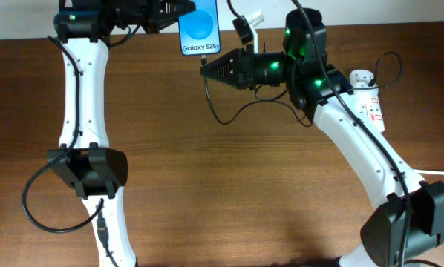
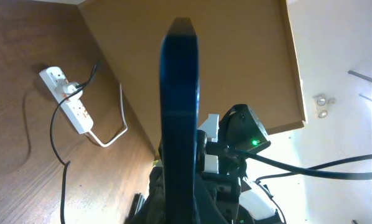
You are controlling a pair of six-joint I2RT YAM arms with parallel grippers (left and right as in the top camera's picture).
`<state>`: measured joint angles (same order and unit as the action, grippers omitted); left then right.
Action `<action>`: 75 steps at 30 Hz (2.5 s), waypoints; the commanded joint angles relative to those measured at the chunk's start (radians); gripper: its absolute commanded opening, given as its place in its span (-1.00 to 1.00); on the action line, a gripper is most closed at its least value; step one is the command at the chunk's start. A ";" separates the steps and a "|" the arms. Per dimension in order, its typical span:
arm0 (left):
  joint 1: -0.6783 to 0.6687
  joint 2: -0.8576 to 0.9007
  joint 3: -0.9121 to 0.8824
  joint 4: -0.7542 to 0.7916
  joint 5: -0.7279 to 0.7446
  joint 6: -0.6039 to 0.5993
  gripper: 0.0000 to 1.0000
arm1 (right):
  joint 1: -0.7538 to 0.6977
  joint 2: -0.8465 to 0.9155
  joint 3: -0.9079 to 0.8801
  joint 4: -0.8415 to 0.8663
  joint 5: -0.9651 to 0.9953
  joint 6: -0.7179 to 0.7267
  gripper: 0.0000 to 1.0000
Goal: Plug charger to phone and switch on socket
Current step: 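Push the USB-C plug into the phone port with the right gripper, then lower the phone onto the table with the left gripper and release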
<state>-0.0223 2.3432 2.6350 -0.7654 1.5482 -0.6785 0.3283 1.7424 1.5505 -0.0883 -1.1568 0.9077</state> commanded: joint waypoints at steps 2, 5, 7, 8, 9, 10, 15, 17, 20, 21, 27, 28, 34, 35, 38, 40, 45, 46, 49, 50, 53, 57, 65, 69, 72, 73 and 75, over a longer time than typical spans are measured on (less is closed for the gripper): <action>-0.001 -0.032 0.019 0.006 0.026 -0.011 -1.00 | 0.024 0.015 0.011 0.007 0.021 -0.009 -0.92; -0.001 -0.032 0.019 0.006 0.026 -0.011 -1.00 | 0.024 0.015 0.011 0.007 0.030 -0.009 -0.92; -0.001 -0.032 0.019 0.006 0.026 -0.011 -1.00 | 0.023 0.014 0.011 0.007 0.039 -0.009 -0.92; -0.001 -0.032 0.019 0.006 0.026 -0.011 -1.00 | 0.022 0.014 0.011 0.007 0.040 -0.009 -0.92; -0.001 -0.032 0.019 0.006 0.026 -0.011 -1.00 | 0.017 0.015 0.011 0.007 0.039 -0.009 -0.92; -0.001 -0.032 0.019 0.006 0.026 -0.011 -1.00 | 0.011 0.014 0.011 0.007 0.039 -0.009 -0.92; -0.001 -0.032 0.019 0.006 0.026 -0.010 -1.00 | 0.005 0.014 0.011 0.008 0.026 -0.009 -0.92; -0.001 -0.032 0.019 0.006 0.026 -0.010 -1.00 | 0.005 0.014 0.011 0.016 0.023 -0.009 -0.92; -0.001 -0.032 0.019 0.006 0.026 -0.010 -1.00 | 0.005 0.014 0.011 0.018 0.016 -0.008 -0.92; -0.001 -0.032 0.019 0.006 0.026 -0.010 -1.00 | 0.005 0.014 0.011 0.018 0.013 -0.008 -0.92; -0.001 -0.032 0.019 0.006 0.026 -0.010 -1.00 | -0.002 0.014 0.011 0.018 0.013 -0.008 -0.92; -0.001 -0.032 0.019 0.006 0.026 -0.010 -1.00 | -0.008 0.014 0.011 0.018 0.013 -0.008 -0.92; -0.001 -0.032 0.019 0.006 0.026 -0.010 -1.00 | -0.015 0.014 0.011 0.018 0.018 -0.008 -0.92; -0.001 -0.032 0.019 0.006 0.026 -0.010 -1.00 | -0.015 0.014 0.011 0.018 0.020 -0.008 -0.92; -0.001 -0.032 0.019 0.006 0.026 -0.010 -1.00 | -0.014 0.015 0.011 0.018 0.033 -0.001 -0.92; -0.002 -0.032 0.019 0.006 0.026 -0.010 -1.00 | -0.015 0.014 0.011 0.027 0.035 0.011 -0.92; -0.002 -0.032 0.019 0.018 0.026 -0.010 -1.00 | -0.015 0.014 0.011 0.085 0.013 0.068 -0.92; -0.002 -0.032 0.019 0.025 0.026 -0.010 -1.00 | -0.015 0.014 0.011 0.085 0.008 0.078 -0.92; -0.002 -0.032 0.019 0.025 0.026 -0.010 -1.00 | -0.015 0.014 0.011 0.085 0.009 0.077 -0.92; -0.002 -0.032 0.019 0.025 0.026 -0.010 -1.00 | -0.016 0.015 0.011 0.086 0.010 0.077 -0.92; -0.002 -0.032 0.019 0.025 0.026 -0.010 -1.00 | -0.018 0.015 0.011 0.113 0.017 0.058 -0.90; -0.002 -0.032 0.019 0.025 0.026 -0.010 -1.00 | -0.022 0.014 0.011 0.127 0.016 0.058 -0.88; 0.001 -0.032 0.019 0.025 -0.023 0.026 -1.00 | -0.021 0.014 0.011 0.042 0.012 0.057 0.88; 0.000 -0.024 0.017 0.004 -0.162 0.077 -1.00 | -0.021 0.014 0.011 -0.048 0.024 0.005 0.97; -0.011 -0.002 0.016 -0.176 -0.393 0.226 -1.00 | -0.021 0.011 0.011 -0.156 0.108 -0.058 0.97; -0.021 0.004 0.016 -0.261 -0.496 0.270 -1.00 | -0.022 0.006 0.011 -0.206 0.146 -0.093 0.97; -0.054 0.015 0.016 -0.389 -0.590 0.376 -1.00 | -0.035 -0.013 0.023 -0.402 0.299 -0.197 0.97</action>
<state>-0.0399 2.3497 2.6385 -1.0786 1.1057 -0.4622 0.3126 1.7611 1.5555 -0.3695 -1.0199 0.8375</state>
